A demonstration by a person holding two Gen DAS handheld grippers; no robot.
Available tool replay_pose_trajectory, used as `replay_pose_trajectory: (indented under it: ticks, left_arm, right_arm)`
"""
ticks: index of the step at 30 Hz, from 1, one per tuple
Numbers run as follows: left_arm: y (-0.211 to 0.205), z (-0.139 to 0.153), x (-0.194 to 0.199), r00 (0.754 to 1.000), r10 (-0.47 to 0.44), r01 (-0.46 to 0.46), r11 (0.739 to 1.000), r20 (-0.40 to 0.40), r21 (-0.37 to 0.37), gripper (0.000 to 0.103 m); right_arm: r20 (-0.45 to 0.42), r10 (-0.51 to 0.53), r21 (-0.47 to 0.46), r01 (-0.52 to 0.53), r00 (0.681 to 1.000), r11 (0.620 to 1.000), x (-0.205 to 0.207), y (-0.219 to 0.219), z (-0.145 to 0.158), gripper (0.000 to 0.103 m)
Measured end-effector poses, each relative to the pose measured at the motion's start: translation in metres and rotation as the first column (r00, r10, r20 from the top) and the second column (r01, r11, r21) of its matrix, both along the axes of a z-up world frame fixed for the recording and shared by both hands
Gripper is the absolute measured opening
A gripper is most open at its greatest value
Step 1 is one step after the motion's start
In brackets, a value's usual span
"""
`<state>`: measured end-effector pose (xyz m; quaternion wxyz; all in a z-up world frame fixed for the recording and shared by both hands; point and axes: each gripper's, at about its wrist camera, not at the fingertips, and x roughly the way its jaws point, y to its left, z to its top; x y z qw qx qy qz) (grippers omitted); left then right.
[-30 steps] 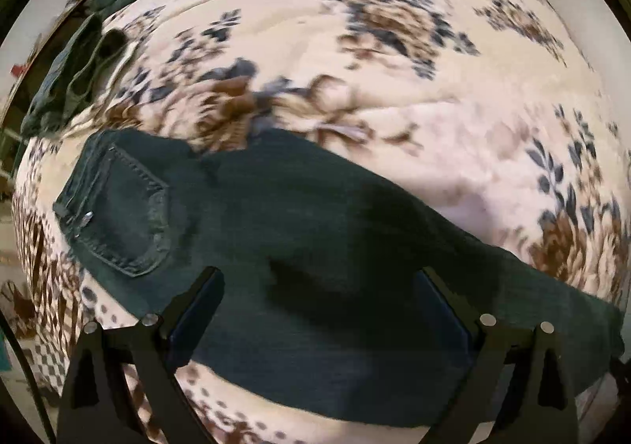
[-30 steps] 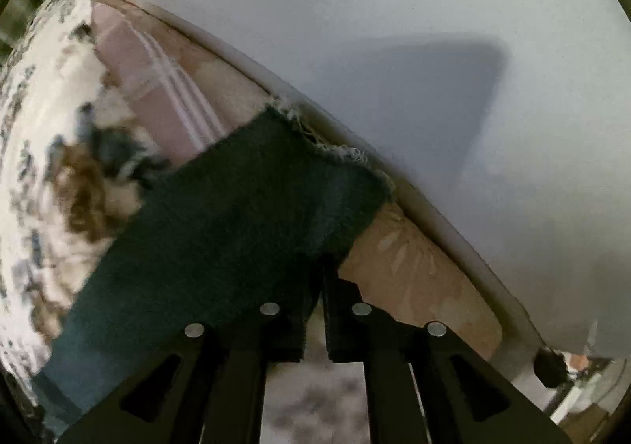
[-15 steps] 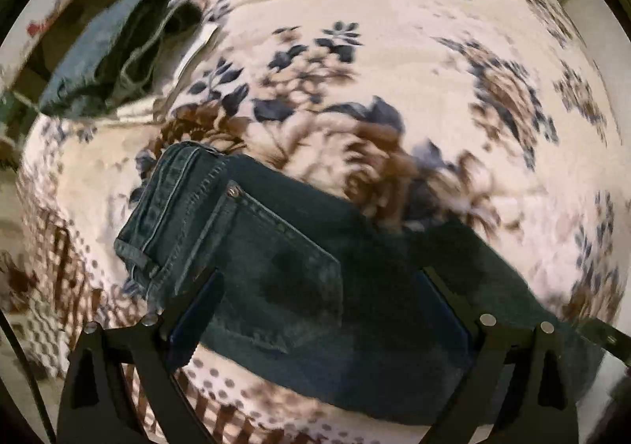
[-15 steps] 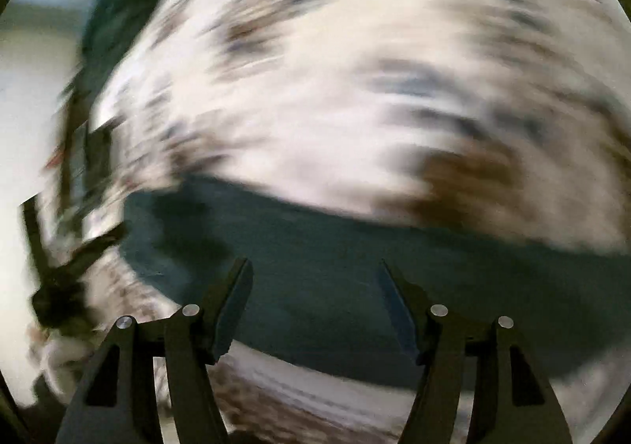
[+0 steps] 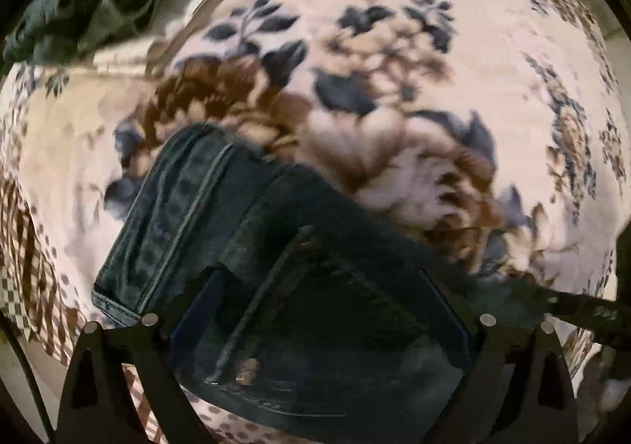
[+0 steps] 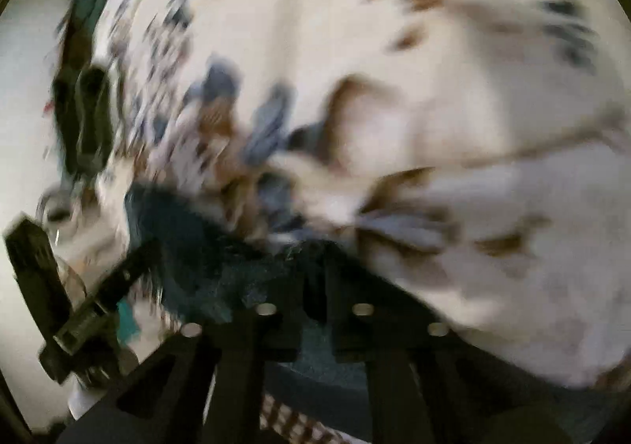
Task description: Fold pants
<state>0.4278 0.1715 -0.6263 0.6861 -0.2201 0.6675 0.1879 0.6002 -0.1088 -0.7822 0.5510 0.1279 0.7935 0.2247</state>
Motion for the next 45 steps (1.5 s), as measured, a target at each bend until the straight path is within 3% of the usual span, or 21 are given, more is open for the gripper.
replay_pose_trajectory:
  ticks: [3,6,9,10,13,14,17,19,23,27,31,35,36,37,39,40,45]
  left_arm:
    - [0.011,-0.003,-0.003,1.000,0.016,-0.016,1.000,-0.006,-0.013,0.098]
    - [0.014,-0.001,-0.001,1.000,0.013,-0.013,1.000,-0.011,-0.028,0.098]
    - [0.012,0.005,0.003,1.000,-0.002,0.001,0.999,-0.009,-0.055,0.098]
    - [0.011,0.008,0.005,1.000,-0.004,0.004,0.998,-0.005,-0.066,0.098]
    - [0.003,0.012,0.013,1.000,-0.008,0.006,0.992,-0.012,-0.126,0.098]
    - [-0.002,0.011,0.016,1.000,-0.014,0.010,0.991,-0.028,-0.136,0.098]
    - [-0.011,0.009,0.022,0.998,0.011,-0.024,0.980,-0.068,-0.196,0.098]
    - [-0.012,0.009,0.023,0.995,0.048,-0.066,0.971,-0.086,-0.228,0.098]
    - [-0.009,0.006,0.020,0.980,0.147,-0.180,0.944,-0.138,-0.275,0.098]
    - [-0.012,0.003,0.018,0.964,0.187,-0.240,0.918,-0.189,-0.317,0.098]
    - [-0.027,-0.007,0.021,0.954,0.172,-0.248,0.912,-0.245,-0.328,0.098]
    - [-0.037,-0.036,0.022,0.928,0.179,-0.276,0.920,-0.327,-0.278,0.098]
    - [-0.038,-0.041,0.022,0.925,0.187,-0.282,0.921,-0.330,-0.268,0.093]
    - [-0.039,-0.046,0.021,0.926,0.194,-0.281,0.927,-0.325,-0.247,0.078]
    - [-0.042,-0.049,0.021,0.933,0.180,-0.251,0.945,-0.311,-0.208,0.055]
    - [-0.044,-0.050,0.019,0.938,0.178,-0.243,0.950,-0.296,-0.198,0.049]
    - [-0.048,-0.046,0.013,0.951,0.185,-0.238,0.950,-0.249,-0.204,0.047]
  right_arm:
    - [0.027,-0.099,-0.032,0.100,0.995,0.994,-0.002,-0.024,0.007,0.004]
    - [0.000,-0.135,0.001,0.135,0.991,0.991,-0.006,-0.032,0.004,0.005]
    - [-0.024,-0.132,0.076,0.133,0.991,0.988,0.003,-0.032,0.008,0.012]
    - [-0.046,-0.145,0.093,0.149,0.988,0.984,0.007,-0.033,0.010,0.021]
    - [-0.067,-0.138,0.161,0.147,0.988,0.976,0.015,-0.033,0.016,0.062]
    - [-0.074,-0.116,0.168,0.127,0.990,0.977,0.015,-0.028,0.014,0.063]
    - [-0.091,0.038,0.158,-0.023,0.995,0.987,0.007,-0.007,0.003,0.059]
    - [-0.031,0.139,0.113,-0.135,0.990,0.984,-0.004,0.011,0.004,0.028]
    - [0.050,0.209,0.085,-0.213,0.977,0.973,-0.031,0.022,0.026,0.007]
    - [0.129,0.207,0.121,-0.222,0.970,0.967,-0.060,0.013,0.062,0.005]
    - [0.167,0.187,0.171,-0.215,0.968,0.962,-0.089,0.008,0.088,0.005]
    - [0.204,0.166,0.236,-0.213,0.965,0.948,-0.118,0.005,0.105,0.005]
    - [0.203,0.161,0.255,-0.211,0.966,0.944,-0.123,0.006,0.105,0.005]
    - [0.196,0.150,0.269,-0.200,0.969,0.942,-0.125,0.003,0.105,0.005]
    - [0.170,0.139,0.292,-0.185,0.976,0.938,-0.128,0.001,0.099,0.005]
    - [0.149,0.121,0.306,-0.162,0.981,0.938,-0.127,-0.003,0.094,0.005]
    - [-0.058,0.006,0.365,0.015,0.998,0.931,-0.103,-0.021,0.056,0.014]
